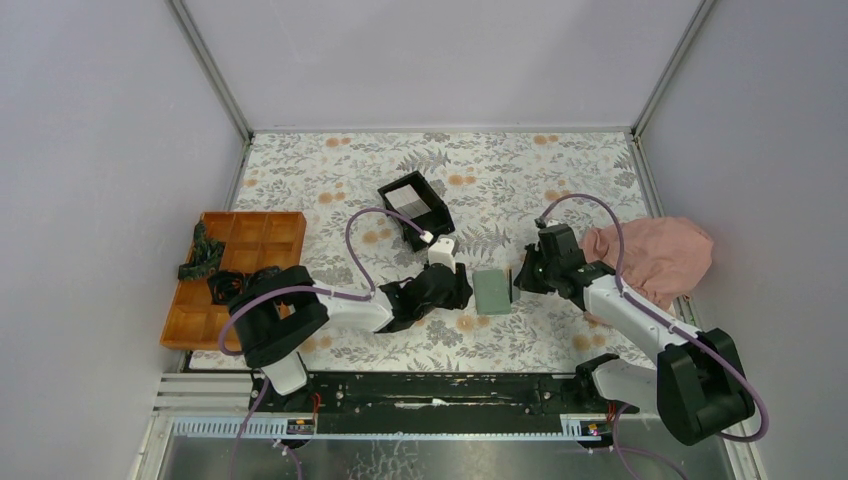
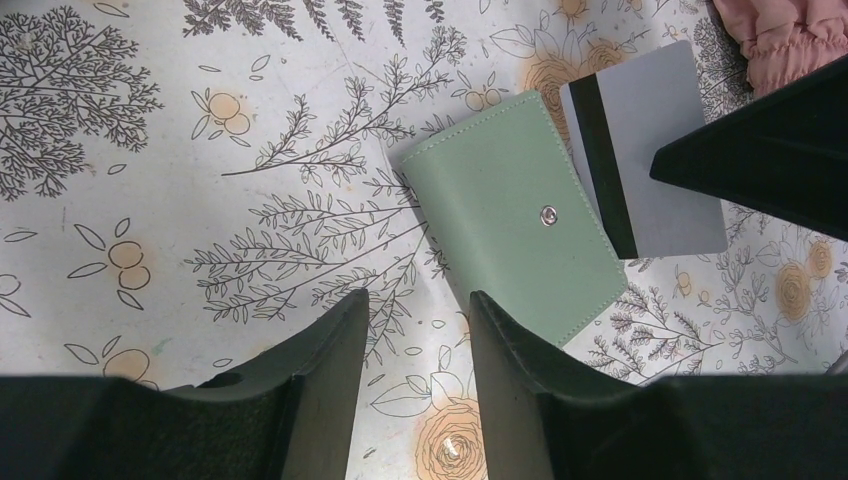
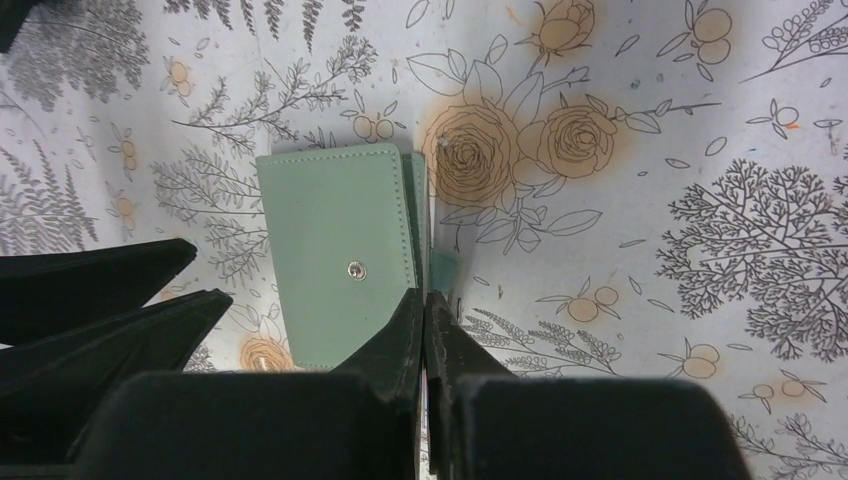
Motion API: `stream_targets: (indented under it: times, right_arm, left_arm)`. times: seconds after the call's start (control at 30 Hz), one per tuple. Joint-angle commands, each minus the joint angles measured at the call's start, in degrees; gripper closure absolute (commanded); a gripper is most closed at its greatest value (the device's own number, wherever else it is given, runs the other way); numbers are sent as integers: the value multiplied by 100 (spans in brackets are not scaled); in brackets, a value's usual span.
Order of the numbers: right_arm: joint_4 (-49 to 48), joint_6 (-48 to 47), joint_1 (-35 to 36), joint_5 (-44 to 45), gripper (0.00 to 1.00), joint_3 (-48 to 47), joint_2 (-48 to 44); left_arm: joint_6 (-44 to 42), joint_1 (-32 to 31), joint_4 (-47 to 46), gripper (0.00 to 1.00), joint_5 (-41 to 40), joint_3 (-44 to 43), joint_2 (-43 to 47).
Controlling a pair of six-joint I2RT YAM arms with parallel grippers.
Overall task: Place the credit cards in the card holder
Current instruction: Open the card holder at the center of the board.
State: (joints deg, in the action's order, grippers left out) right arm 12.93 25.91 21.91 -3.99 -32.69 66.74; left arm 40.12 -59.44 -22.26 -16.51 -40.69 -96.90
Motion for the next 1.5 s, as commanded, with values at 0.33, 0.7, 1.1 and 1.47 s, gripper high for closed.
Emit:
stream_targets:
  times: [0.33, 0.7, 1.1, 1.47]
  right_arm:
    - [-613, 139, -687, -1120, 100, 347, -184]
    - [-1216, 421, -1063, -1770, 100, 800, -179]
    - [-1603, 678, -1428, -2227, 100, 1153, -366]
    - [-1597, 704, -1607, -2423, 100, 1211, -553]
  left_arm:
    - [-123, -39, 102, 53, -150, -117, -118]
    - [-101, -37, 117, 56, -126, -106, -192]
    - [-74, -41, 93, 58, -107, -70, -271]
    - [-74, -35, 117, 59, -99, -90, -319]
